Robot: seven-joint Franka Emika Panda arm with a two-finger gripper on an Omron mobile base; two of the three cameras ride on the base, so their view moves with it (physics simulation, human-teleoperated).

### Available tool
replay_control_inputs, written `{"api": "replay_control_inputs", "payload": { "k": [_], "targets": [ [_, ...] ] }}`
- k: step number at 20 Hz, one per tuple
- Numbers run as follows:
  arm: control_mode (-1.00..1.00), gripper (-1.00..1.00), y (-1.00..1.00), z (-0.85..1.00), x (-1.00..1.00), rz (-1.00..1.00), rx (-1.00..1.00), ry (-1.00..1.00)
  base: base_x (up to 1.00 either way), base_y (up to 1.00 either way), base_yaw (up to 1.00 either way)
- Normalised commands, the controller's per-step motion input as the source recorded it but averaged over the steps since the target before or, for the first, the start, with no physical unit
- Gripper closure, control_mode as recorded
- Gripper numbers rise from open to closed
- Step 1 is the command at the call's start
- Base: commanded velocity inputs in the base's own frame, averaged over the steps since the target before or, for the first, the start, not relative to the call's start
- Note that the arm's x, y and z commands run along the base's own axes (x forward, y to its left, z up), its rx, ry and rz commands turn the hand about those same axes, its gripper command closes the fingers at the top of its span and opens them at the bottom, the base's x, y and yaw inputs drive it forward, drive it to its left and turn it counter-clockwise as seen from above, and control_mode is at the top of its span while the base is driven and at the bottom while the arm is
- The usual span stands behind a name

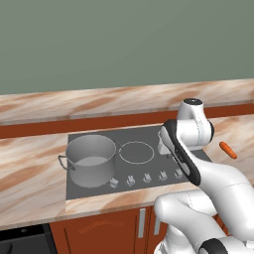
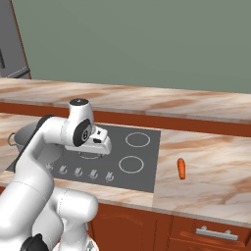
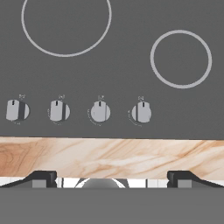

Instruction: Turn on the burner for the pot on the stove. Wait thirty seconds for the pot to heat up. Then add the carrot to the pot.

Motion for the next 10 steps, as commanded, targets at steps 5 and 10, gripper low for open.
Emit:
{"api": "replay_control_inputs", "payload": {
  "k": [5, 10],
  "targets": [
    [-1.0, -1.0, 0.0, 0.0, 0.0, 0.0, 0.0, 0.0, 0.0, 0.0, 0.0],
    [-1.0, -1.0, 0.0, 0.0, 0.0, 0.0, 0.0, 0.0, 0.0, 0.0, 0.0]
  ]
}}
